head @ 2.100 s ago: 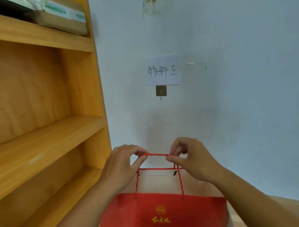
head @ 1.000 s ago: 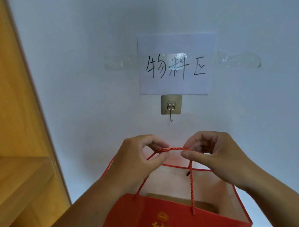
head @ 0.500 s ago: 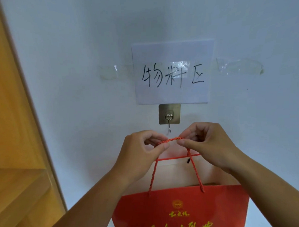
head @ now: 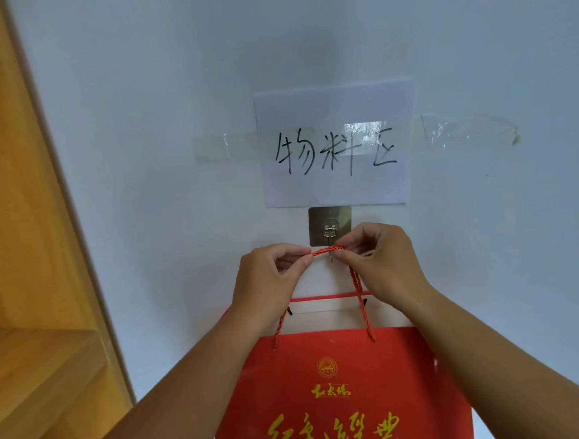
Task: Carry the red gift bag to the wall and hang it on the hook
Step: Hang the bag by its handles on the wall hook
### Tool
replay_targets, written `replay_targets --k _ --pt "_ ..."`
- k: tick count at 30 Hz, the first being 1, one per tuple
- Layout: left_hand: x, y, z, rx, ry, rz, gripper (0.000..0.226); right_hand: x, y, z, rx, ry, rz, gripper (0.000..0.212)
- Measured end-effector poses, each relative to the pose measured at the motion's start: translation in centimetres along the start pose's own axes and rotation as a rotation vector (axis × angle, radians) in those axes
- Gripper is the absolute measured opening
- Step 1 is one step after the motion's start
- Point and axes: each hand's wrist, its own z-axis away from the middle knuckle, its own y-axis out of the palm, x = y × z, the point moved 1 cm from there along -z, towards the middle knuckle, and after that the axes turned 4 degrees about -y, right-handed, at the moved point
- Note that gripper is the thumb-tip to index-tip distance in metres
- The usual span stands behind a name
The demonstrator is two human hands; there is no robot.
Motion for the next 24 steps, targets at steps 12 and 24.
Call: replay_targets --k 12,24 --pt "1.2 2.8 0.8 0.006 -0.023 -0.006 0.013 -3.0 0.4 1.3 0.061 -0.019 0.145 0.005" --pt "1.1 2.6 4.2 0.042 0.079 -0.124 0.031 -3.0 1.3 3.9 0.074 -0.064 0.173 0.009"
